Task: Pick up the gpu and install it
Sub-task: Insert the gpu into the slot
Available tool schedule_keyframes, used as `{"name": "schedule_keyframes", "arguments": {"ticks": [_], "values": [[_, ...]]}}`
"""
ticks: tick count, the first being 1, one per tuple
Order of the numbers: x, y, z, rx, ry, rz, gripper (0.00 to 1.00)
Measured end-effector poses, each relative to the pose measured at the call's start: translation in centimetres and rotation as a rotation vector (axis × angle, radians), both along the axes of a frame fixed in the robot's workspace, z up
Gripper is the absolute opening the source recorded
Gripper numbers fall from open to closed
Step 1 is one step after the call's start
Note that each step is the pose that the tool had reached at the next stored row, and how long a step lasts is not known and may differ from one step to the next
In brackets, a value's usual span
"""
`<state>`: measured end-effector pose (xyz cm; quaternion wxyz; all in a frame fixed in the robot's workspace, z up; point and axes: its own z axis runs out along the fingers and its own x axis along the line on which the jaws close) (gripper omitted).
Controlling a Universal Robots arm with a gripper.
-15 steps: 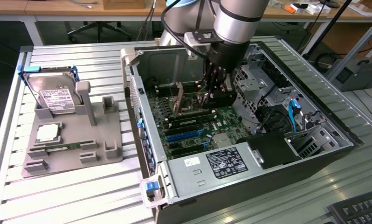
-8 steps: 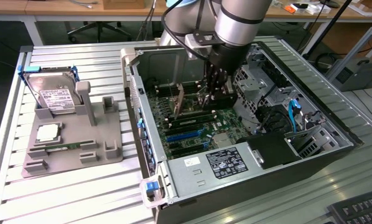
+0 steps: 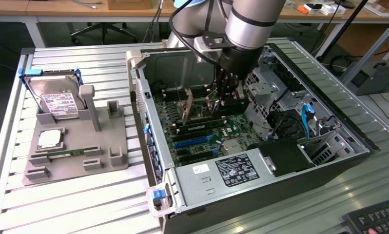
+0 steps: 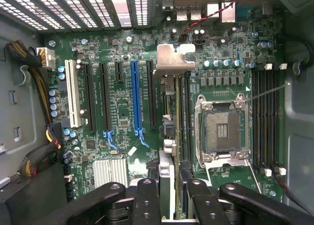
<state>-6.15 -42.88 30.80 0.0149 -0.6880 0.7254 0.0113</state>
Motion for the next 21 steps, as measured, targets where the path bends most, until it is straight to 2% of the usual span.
{"name": "schedule_keyframes", "arguments": {"ticks": [12,21], "values": [[0.0,-0.5,-0.14,0.0,0.0,0.0,0.27],[0.0,-0.68,-0.22,0.0,0.0,0.0,0.27]]}}
